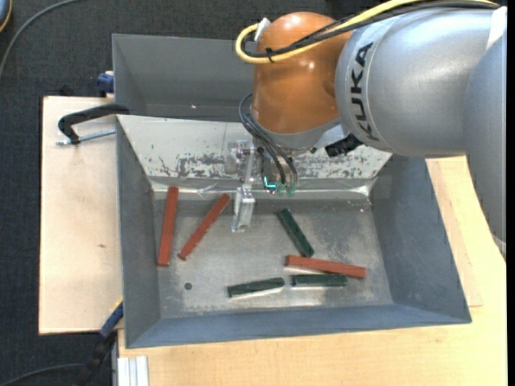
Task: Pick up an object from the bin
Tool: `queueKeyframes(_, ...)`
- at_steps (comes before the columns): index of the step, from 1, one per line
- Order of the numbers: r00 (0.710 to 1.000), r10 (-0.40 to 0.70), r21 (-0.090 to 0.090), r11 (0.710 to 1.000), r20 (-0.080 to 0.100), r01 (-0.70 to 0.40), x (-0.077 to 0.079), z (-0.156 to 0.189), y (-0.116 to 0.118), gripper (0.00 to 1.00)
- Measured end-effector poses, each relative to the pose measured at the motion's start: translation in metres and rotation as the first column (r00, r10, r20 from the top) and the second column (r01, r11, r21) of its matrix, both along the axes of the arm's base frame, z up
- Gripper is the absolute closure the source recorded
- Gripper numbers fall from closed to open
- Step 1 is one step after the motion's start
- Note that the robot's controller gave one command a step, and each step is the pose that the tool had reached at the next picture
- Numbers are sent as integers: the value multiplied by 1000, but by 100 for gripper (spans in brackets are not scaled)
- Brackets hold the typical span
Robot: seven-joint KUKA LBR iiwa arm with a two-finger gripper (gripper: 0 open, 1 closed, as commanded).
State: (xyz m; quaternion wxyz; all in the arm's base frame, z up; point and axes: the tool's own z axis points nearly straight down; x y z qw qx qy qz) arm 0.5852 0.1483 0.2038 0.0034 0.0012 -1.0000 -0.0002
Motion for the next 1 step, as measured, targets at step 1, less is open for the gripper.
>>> queueKeyframes(1, 987, 163, 2, 987, 13, -163, -45, -134, 8, 0)
